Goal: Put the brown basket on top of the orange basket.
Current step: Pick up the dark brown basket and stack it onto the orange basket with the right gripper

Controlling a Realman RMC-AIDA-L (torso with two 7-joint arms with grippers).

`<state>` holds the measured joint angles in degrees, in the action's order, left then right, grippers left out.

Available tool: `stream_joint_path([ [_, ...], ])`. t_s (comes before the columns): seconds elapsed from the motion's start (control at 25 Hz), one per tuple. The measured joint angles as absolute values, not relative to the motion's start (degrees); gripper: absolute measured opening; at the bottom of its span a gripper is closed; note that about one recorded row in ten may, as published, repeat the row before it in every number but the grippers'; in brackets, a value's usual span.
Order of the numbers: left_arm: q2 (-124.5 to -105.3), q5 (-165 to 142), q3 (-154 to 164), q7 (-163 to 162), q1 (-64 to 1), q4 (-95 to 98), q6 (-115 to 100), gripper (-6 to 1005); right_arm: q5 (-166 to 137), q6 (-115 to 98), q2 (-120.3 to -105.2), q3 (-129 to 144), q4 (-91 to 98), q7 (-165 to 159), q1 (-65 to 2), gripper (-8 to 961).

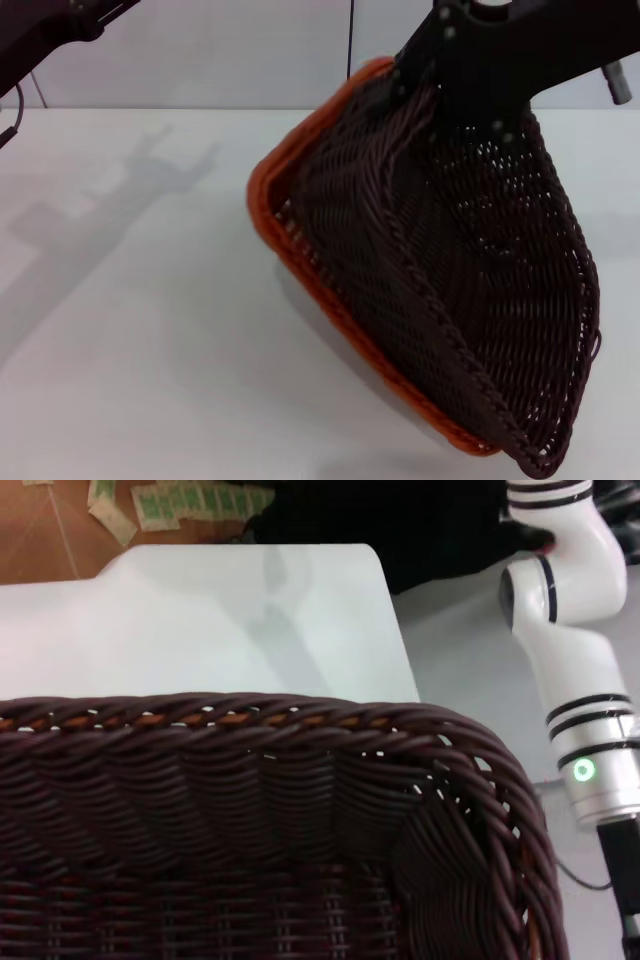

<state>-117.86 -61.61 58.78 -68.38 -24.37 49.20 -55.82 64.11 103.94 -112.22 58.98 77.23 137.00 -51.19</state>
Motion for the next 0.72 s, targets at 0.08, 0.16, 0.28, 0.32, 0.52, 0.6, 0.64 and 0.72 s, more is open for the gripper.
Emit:
stream_joint_path([
  [0.08,-117.86,-61.59,58.78,-68.38,-24.30,49.21,-55.91,846,63.79,103.62,-112.37,58.98,76.94,137.04,-51.33,174],
  [0.16,-117.86,-61.58,58.78,-68.38,-24.27,49.20,-55.94,846,63.38,102.82,-112.85,58.98,76.59,137.07,-51.50,177],
  [0.28,-117.86,-61.55,58.79,-68.38,-24.23,49.21,-55.97,846,61.77,101.16,-114.31,58.87,77.52,136.32,-51.52,180],
  [0.32,-117.86,-61.54,58.79,-68.38,-24.23,49.21,-55.97,846,61.77,101.16,-114.31,58.87,77.52,136.32,-51.52,181],
  [0.52,-117.83,-61.52,58.73,-68.38,-24.23,49.22,-55.99,846,60.41,94.50,-117.39,58.23,79.10,135.44,-50.30,187],
  [0.6,-117.81,-61.52,58.40,-68.38,-24.24,49.22,-55.99,846,60.27,91.28,-118.10,59.03,79.39,135.66,-49.51,189],
  [0.64,-117.81,-61.52,58.40,-68.38,-24.24,49.22,-55.99,846,60.27,91.28,-118.10,59.03,79.39,135.66,-49.51,190],
  [0.72,-117.81,-61.52,58.33,-68.38,-24.25,49.22,-55.99,846,59.86,90.71,-118.14,59.20,79.16,135.19,-49.79,192],
])
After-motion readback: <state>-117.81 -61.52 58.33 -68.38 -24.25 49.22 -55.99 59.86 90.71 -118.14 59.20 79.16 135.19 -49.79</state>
